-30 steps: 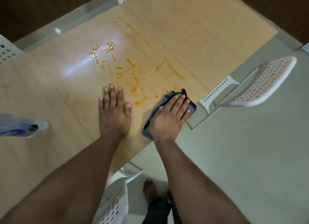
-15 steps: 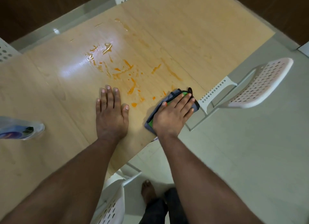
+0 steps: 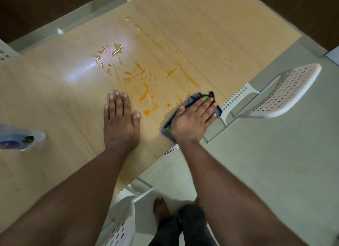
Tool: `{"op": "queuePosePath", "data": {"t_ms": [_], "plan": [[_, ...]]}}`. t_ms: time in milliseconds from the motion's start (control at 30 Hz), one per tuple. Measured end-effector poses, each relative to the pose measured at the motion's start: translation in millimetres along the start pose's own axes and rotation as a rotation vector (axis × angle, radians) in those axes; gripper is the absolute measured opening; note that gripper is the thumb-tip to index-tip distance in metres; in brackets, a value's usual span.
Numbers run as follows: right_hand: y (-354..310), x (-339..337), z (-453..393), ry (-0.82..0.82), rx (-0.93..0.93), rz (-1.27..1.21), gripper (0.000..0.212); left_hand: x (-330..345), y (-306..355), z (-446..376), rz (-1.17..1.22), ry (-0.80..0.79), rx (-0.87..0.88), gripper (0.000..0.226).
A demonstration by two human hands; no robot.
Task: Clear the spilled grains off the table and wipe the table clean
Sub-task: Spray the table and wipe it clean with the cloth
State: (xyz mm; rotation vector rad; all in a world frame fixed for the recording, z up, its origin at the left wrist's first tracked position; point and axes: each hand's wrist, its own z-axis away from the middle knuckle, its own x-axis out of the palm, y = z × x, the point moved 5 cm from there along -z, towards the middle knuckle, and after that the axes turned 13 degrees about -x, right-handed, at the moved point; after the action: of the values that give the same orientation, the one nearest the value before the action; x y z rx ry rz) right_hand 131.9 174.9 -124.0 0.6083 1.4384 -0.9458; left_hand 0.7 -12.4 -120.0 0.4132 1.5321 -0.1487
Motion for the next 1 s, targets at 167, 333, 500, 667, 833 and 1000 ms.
{"op": "queuePosePath", "data": {"t_ms": [167,333,500,667,833,1000], "plan": [[6.3,-6.9,-11.6,-0.025,0.035,0.003,0.086,-1.2,-1.5,2.1,0.030,0.015,0.009,0.071],[-18.4,-3.9,47.8,-0.043,-0.091,0.031,0.083,-4.8,3.4,1.9,0.045,0.015,0.052,0.068],[-7.6,-6.9,32.8,-0.058,-0.100,0.005,0.081,-9.2,25.1,-8.5,0.098,0.031,0.023,0.071],[36.3,-16.0,-57.5,0.023,-0.005,-0.013,0.084,-1.0,87.0,-32.6,0.150,0.039,0.121,0.072],[47.4,-19.1,-73.8,-0.012,-0.147,0.053,0.082,11.2,138.1,-54.8,0.187,0.002,0.062,0.073],[71.6,-28.5,-45.1,-0.083,-0.595,0.110,0.072,19.1,151.9,-71.8,0.153,-0.016,-0.026,0.073]]}}
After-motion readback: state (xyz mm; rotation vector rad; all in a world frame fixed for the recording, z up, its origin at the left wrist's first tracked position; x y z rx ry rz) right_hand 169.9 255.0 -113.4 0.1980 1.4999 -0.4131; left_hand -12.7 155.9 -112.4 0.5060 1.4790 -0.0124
